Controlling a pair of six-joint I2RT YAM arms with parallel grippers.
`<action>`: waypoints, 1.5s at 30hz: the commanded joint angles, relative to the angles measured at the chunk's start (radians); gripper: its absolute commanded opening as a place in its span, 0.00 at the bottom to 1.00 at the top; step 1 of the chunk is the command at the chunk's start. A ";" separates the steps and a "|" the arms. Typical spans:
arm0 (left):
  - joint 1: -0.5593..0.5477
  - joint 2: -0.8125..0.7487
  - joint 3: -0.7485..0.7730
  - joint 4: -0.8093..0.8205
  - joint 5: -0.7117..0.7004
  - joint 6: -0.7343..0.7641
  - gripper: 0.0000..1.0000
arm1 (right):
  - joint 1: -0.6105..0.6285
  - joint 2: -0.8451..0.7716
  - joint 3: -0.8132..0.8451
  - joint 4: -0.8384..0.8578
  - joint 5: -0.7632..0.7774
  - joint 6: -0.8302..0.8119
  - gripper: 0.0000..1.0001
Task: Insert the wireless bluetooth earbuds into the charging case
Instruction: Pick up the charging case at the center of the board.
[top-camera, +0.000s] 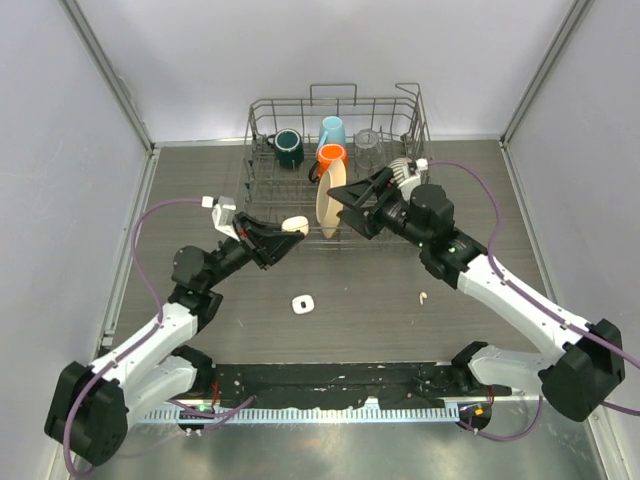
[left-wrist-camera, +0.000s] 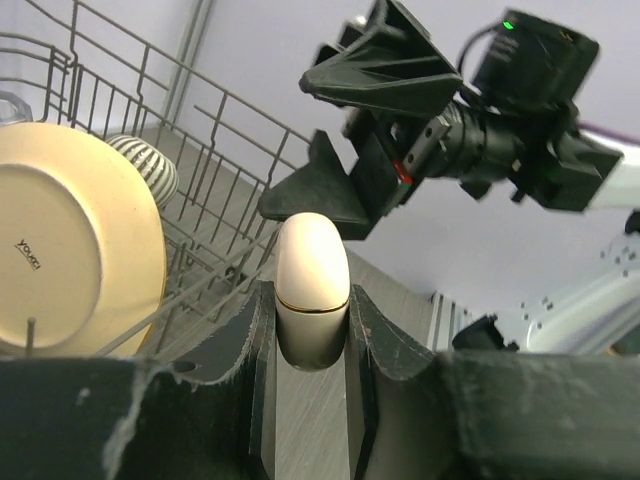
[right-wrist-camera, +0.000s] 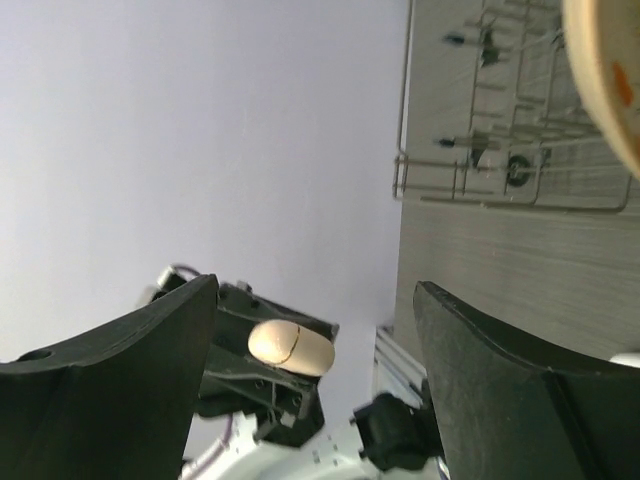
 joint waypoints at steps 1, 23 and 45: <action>0.075 -0.066 0.045 -0.094 0.288 0.071 0.00 | -0.013 0.073 0.042 0.098 -0.398 -0.093 0.85; 0.092 -0.043 0.041 0.032 0.232 0.068 0.00 | 0.066 0.178 -0.075 0.448 -0.561 0.187 0.86; 0.090 -0.046 0.045 0.017 0.277 0.085 0.00 | 0.093 0.230 -0.113 0.605 -0.465 0.381 0.66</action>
